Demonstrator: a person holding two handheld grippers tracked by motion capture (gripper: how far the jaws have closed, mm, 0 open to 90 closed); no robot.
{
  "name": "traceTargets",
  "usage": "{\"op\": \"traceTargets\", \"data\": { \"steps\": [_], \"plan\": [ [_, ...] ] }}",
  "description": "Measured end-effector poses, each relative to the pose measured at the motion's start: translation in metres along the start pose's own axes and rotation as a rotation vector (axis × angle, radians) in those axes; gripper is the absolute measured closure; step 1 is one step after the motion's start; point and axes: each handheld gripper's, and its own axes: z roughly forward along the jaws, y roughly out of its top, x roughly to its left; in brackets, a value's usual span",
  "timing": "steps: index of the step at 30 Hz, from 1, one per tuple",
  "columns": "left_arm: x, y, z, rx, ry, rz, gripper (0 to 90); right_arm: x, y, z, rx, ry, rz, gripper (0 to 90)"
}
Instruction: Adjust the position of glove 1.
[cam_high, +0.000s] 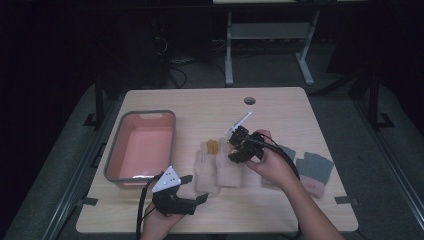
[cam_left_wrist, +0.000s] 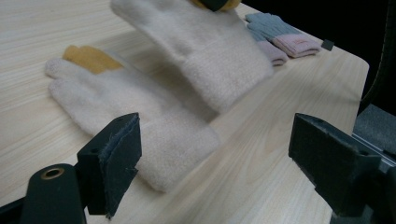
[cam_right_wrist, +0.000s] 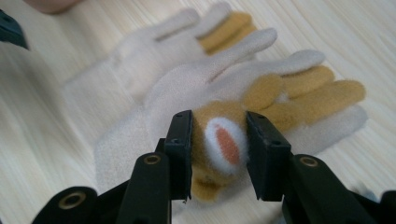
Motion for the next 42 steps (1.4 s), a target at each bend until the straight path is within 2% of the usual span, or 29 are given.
{"op": "traceTargets", "data": {
  "steps": [9, 12, 14, 18, 27, 30, 37, 42],
  "plan": [
    [0.000, 0.001, -0.002, -0.007, 0.006, -0.004, 17.1, 0.015, 0.023, 0.010, -0.014, 0.032, -0.046, 64.0],
    [0.001, 0.001, -0.003, -0.008, 0.009, 0.002, 17.1, 0.020, 0.030, 0.015, -0.006, 0.044, -0.059, 64.0],
    [0.000, 0.001, -0.003, -0.013, 0.008, -0.013, 17.1, 0.022, 0.034, 0.019, -0.001, 0.049, -0.062, 64.0],
    [0.001, 0.000, -0.003, -0.013, 0.008, -0.016, 17.1, 0.025, 0.039, 0.025, 0.007, 0.058, -0.074, 64.0],
    [0.002, 0.000, -0.004, -0.005, 0.014, -0.015, 17.1, 0.025, 0.042, 0.040, 0.022, 0.077, -0.064, 63.9],
    [0.004, 0.000, -0.004, 0.010, 0.017, -0.002, 17.1, 0.022, 0.041, 0.043, 0.016, 0.089, -0.050, 63.8],
    [0.003, 0.000, -0.001, 0.008, 0.014, -0.023, 17.1, 0.022, 0.039, 0.055, 0.026, 0.101, -0.036, 63.5],
    [0.002, -0.001, 0.002, 0.025, 0.007, -0.015, 17.1, 0.018, 0.034, 0.064, 0.035, 0.124, -0.010, 62.3]
  ]
}}
